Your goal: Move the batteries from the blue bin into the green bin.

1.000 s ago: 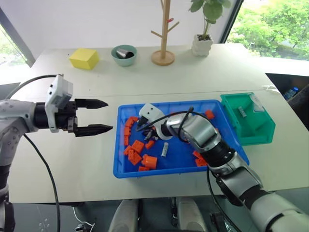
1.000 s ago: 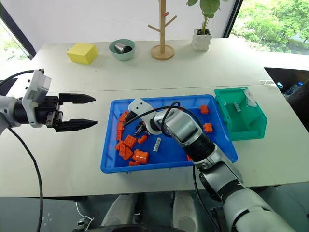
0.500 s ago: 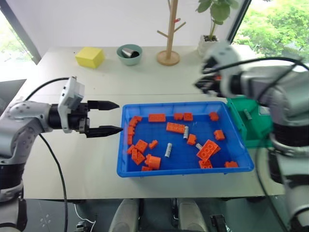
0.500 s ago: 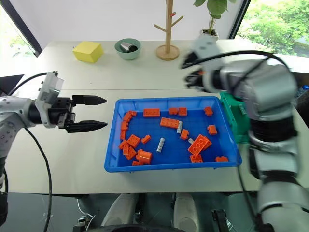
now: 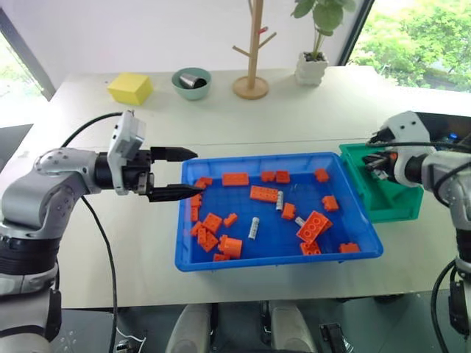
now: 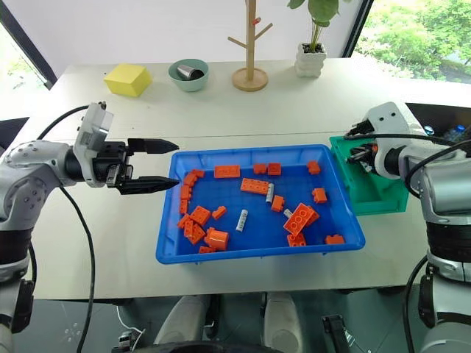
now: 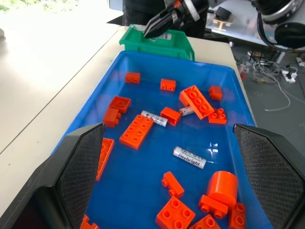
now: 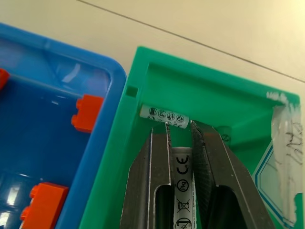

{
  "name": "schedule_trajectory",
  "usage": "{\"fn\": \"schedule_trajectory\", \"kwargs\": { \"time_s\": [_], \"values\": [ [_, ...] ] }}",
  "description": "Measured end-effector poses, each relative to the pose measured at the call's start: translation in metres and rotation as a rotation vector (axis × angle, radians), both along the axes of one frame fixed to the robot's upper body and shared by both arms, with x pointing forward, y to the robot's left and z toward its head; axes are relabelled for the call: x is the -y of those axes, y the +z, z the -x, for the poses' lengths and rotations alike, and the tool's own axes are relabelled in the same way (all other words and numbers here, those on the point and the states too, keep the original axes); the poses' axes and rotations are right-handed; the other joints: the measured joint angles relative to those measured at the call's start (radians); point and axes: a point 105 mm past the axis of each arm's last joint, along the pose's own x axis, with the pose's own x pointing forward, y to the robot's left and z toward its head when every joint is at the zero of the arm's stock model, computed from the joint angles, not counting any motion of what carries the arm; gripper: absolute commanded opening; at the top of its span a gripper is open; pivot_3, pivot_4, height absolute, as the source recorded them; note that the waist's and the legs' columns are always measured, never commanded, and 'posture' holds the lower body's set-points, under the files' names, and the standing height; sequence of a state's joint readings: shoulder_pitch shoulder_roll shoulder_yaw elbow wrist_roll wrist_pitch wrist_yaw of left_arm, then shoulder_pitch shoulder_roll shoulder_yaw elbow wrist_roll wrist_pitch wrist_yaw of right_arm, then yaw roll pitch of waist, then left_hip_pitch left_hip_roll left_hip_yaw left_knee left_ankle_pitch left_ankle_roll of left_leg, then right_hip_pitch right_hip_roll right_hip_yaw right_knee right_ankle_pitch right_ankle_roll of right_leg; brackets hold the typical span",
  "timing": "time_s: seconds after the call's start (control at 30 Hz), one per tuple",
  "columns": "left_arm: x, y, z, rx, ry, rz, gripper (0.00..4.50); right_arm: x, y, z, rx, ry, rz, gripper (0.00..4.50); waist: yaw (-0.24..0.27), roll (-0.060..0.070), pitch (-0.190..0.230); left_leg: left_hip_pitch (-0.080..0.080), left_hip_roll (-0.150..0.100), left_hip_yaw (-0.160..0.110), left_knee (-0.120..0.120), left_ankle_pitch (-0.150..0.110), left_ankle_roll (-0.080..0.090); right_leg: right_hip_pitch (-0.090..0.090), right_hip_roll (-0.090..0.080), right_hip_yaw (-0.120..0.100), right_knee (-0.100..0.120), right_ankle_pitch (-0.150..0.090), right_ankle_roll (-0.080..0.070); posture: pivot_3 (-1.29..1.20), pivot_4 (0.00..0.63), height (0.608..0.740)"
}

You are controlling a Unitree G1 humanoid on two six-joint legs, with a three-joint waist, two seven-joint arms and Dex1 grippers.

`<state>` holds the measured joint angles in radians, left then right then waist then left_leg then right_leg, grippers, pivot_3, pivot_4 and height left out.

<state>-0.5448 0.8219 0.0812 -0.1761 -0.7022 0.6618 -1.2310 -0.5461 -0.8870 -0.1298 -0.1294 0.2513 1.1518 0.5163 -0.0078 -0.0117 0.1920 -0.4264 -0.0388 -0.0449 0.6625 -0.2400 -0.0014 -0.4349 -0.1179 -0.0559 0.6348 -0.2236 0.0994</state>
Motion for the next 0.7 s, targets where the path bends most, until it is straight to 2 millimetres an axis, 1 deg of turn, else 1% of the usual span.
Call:
{"fn": "schedule_trajectory", "kwargs": {
  "time_s": [0.03, 0.07, 0.13, 0.23, 0.3, 0.33, 0.4, 0.43, 0.47, 0.5, 0.53, 0.6, 0.67, 0.7],
  "values": [
    [0.001, 0.0, 0.001, -0.005, -0.001, 0.001, 4.5, 0.005, -0.005, 0.001, 0.0, -0.015, 0.014, 1.67, 0.001, 0.0, 0.0, 0.0, 0.0, 0.0, 0.0, 0.0, 0.0, 0.001, 0.0, 0.0, -0.001, 0.0, 0.0, 0.0, 0.15, 0.702],
    [0.002, 0.0, 0.002, -0.008, -0.004, 0.0, 4.5, 0.01, -0.011, 0.002, -0.007, -0.031, 0.025, 2.15, 0.0, 0.0, 0.0, 0.0, 0.0, 0.0, 0.0, 0.0, 0.0, 0.001, 0.0, 0.0, -0.001, 0.0, 0.0, 0.0, 0.15, 0.702],
    [0.003, 0.001, 0.003, -0.012, -0.01, -0.002, 4.5, 0.013, -0.014, 0.003, -0.009, -0.043, 0.034, 3.16, -0.002, 0.0, 0.0, 0.0, 0.0, 0.0, 0.0, 0.0, 0.0, 0.001, 0.0, 0.0, -0.001, 0.0, 0.0, 0.0, 0.15, 0.702],
    [0.005, 0.001, 0.007, -0.025, -0.028, -0.001, 4.5, 0.014, -0.006, 0.004, 0.021, -0.049, 0.003, 3.16, -0.006, 0.0, 0.0, 0.001, 0.0, 0.0, 0.0, 0.0, 0.0, 0.001, 0.0, 0.0, 0.0, 0.0, 0.0, 0.0, 0.15, 0.702],
    [0.004, 0.002, 0.008, -0.032, -0.038, -0.009, 4.5, 0.0, 0.012, 0.002, 0.065, 0.021, -0.046, 3.16, -0.01, 0.001, 0.001, 0.001, 0.001, 0.0, 0.0, 0.0, 0.0, 0.0, 0.001, 0.0, 0.0, 0.0, 0.0, 0.0, 0.15, 0.702],
    [0.004, 0.002, 0.009, -0.032, -0.039, -0.015, 4.5, -0.01, 0.021, 0.002, 0.082, 0.069, -0.075, 3.16, -0.01, 0.001, 0.001, 0.001, 0.001, 0.0, 0.0, 0.0, 0.001, 0.0, 0.001, 0.0, 0.0, 0.0, 0.0, 0.0, 0.15, 0.702],
    [0.003, 0.002, 0.01, -0.032, -0.042, -0.021, 4.5, -0.041, 0.043, 0.007, 0.114, 0.221, -0.127, 3.16, -0.009, 0.001, 0.001, 0.001, 0.001, -0.001, 0.0, 0.0, 0.001, 0.0, 0.001, 0.0, 0.0, 0.0, 0.0, 0.0, 0.15, 0.702],
    [0.003, 0.003, 0.01, -0.032, -0.046, -0.022, 4.5, -0.061, 0.055, 0.013, 0.135, 0.326, -0.141, 3.16, -0.006, 0.001, 0.001, 0.001, 0.001, -0.002, 0.0, 0.0, 0.001, 0.001, 0.002, 0.0, 0.0, 0.0, 0.0, 0.0, 0.15, 0.702],
    [0.003, 0.003, 0.01, -0.032, -0.05, -0.022, 4.5, -0.077, 0.061, 0.019, 0.143, 0.415, -0.147, 3.16, -0.005, 0.001, 0.001, 0.001, 0.001, -0.003, 0.0, 0.0, 0.001, 0.001, 0.002, -0.001, -0.001, 0.0, 0.0, 0.0, 0.15, 0.702],
    [0.003, 0.003, 0.01, -0.031, -0.052, -0.022, 4.5, -0.088, 0.062, 0.024, 0.138, 0.481, -0.148, 3.16, -0.001, 0.0, 0.001, 0.001, 0.001, -0.004, 0.0, 0.0, 0.001, 0.002, 0.002, -0.001, -0.001, 0.0, 0.0, 0.0, 0.15, 0.702],
    [0.003, 0.004, 0.01, -0.03, -0.053, -0.022, 4.5, -0.099, 0.059, 0.028, 0.12, 0.546, -0.139, 3.16, 0.002, 0.0, 0.001, 0.001, 0.0, -0.005, 0.001, 0.0, 0.001, 0.004, 0.002, -0.002, -0.003, 0.0, 0.0, 0.0, 0.15, 0.702],
    [0.003, 0.004, 0.01, -0.027, -0.053, -0.022, 4.5, -0.118, 0.044, 0.037, 0.059, 0.695, -0.091, 3.16, 0.006, -0.001, 0.001, 0.001, -0.001, -0.005, 0.001, -0.001, 0.001, 0.005, 0.001, -0.002, -0.004, -0.001, 0.0, 0.0, 0.15, 0.702],
    [0.003, 0.004, 0.01, -0.027, -0.053, -0.022, 4.5, -0.131, 0.033, 0.042, 0.021, 0.81, -0.046, 3.16, 0.005, -0.001, 0.001, 0.001, -0.001, -0.004, 0.002, -0.001, 0.001, 0.005, 0.0, -0.001, -0.004, -0.001, 0.0, 0.0, 0.15, 0.702],
    [0.003, 0.004, 0.01, -0.028, -0.053, -0.023, 4.5, -0.139, 0.028, 0.045, 0.005, 0.894, -0.011, 3.16, 0.003, -0.001, 0.001, 0.001, -0.001, -0.005, 0.002, -0.001, 0.001, 0.005, 0.0, -0.001, -0.004, -0.001, 0.0, 0.0, 0.15, 0.702]
  ]
}}
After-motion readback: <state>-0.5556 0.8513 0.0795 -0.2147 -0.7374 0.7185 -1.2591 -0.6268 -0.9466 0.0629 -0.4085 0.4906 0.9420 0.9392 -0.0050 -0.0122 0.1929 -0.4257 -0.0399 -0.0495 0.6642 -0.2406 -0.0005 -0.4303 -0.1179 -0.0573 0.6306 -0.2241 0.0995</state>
